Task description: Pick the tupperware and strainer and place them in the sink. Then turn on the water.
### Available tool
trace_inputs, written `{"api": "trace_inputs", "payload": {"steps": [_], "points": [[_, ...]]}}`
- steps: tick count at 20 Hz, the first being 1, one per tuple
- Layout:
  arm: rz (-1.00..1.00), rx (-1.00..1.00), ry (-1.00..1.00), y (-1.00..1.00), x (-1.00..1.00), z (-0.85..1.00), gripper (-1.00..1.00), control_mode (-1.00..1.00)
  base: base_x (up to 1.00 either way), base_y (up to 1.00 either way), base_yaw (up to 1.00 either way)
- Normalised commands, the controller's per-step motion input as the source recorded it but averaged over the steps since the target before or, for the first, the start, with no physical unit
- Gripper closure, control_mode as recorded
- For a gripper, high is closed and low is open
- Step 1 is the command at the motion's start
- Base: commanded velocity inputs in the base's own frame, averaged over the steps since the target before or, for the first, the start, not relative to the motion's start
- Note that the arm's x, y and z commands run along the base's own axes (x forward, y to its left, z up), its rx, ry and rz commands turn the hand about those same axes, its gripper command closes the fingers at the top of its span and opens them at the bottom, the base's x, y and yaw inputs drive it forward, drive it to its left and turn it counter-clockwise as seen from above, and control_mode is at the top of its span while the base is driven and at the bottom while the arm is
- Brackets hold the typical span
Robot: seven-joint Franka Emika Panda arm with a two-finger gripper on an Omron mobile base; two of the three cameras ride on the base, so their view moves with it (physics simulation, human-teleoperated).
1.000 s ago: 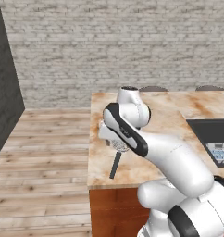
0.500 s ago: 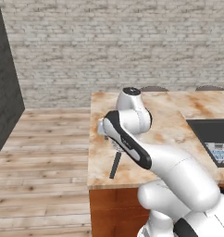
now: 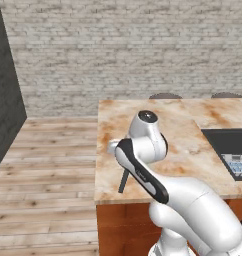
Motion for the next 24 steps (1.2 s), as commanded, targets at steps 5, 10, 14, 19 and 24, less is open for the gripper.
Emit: {"api": "trace_inputs", "payload": {"steps": [5, 10, 14, 19, 24], "points": [[0.0, -0.02, 0.19, -0.13, 0.1, -0.37, -1.0, -1.0, 0.0, 0.0, 0.0], [0.0, 0.0, 0.15, -0.09, 0.01, -0.26, -1.0, -1.0, 0.0, 0.0, 0.0], [0.0, 0.0, 0.07, 0.0, 0.0, -0.23, -1.0, -1.0, 0.0, 0.0, 0.0], [0.0, 0.0, 0.0, 0.0, 0.0, -0.33, -1.0, -1.0, 0.0, 0.0, 0.0], [0.0, -0.03, 0.0, 0.0, 0.08, -0.44, -1.0, -1.0, 0.0, 0.0, 0.0]]}}
